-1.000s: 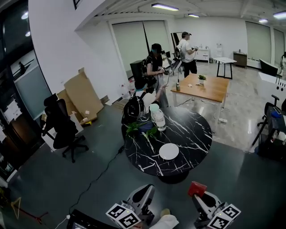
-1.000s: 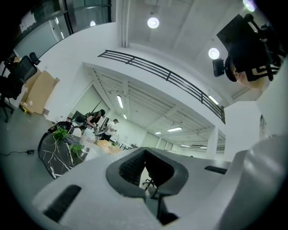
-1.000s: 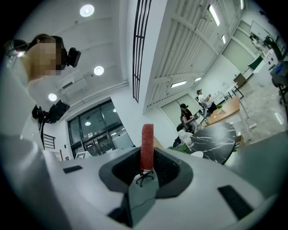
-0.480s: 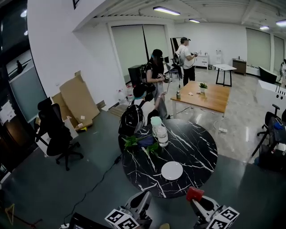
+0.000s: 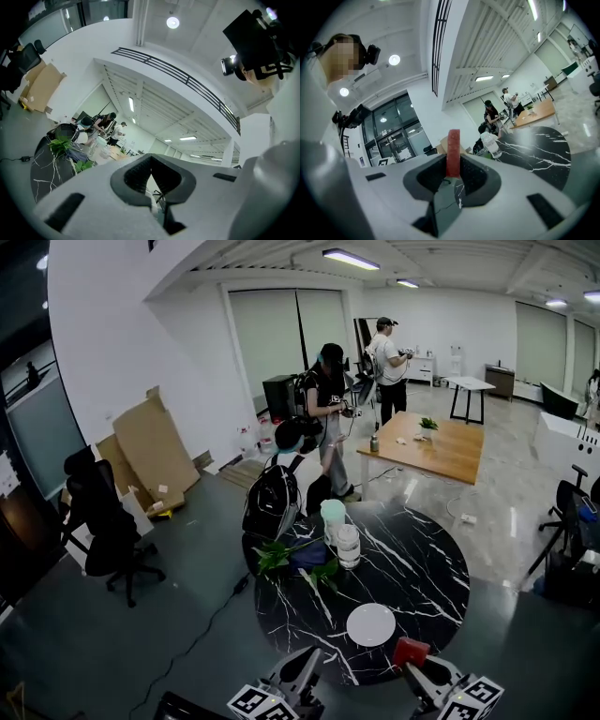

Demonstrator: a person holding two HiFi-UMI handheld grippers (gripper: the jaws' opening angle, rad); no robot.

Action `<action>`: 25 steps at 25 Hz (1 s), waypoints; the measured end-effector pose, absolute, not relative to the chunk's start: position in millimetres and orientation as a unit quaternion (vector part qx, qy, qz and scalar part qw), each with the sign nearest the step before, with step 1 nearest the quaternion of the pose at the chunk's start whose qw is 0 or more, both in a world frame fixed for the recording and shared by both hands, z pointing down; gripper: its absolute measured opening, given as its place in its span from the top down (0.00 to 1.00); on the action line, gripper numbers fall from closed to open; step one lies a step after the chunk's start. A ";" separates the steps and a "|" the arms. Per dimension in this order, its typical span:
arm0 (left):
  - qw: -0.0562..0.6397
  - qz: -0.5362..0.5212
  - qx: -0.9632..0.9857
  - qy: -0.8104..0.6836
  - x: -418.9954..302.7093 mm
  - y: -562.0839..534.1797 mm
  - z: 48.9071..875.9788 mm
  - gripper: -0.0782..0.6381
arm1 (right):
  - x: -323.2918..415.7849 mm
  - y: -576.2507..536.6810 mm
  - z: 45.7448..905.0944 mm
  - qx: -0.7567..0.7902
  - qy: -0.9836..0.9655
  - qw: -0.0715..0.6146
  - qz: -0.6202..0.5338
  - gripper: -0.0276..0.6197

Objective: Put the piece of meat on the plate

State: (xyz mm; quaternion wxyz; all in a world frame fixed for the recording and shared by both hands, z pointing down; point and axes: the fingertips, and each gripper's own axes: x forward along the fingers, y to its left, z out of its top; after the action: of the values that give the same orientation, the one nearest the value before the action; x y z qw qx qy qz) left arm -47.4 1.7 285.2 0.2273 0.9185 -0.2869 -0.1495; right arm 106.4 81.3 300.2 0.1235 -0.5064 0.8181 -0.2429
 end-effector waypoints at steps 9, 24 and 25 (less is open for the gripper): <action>0.234 -0.164 0.917 -0.278 -40.2 -40.5 320.3 0.88 | 106.5 42.5 329.0 -0.522 0.805 0.098 -0.266 0.83; 0.275 -0.155 0.889 -0.331 -22.6 -114.9 380.3 0.88 | 117.8 -27.4 397.0 -0.482 0.798 0.062 -0.356 0.83; 0.278 -0.155 0.888 -0.332 -19.3 -120.9 383.9 0.88 | 118.0 -33.0 401.1 -0.478 0.797 0.063 -0.363 0.83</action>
State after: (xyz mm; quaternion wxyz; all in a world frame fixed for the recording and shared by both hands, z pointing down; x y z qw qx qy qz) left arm -19.3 -120.9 383.9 0.2776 0.8880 -0.3322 -0.1553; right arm 118.0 -33.0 401.1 0.0634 -0.4784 0.7971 -0.3630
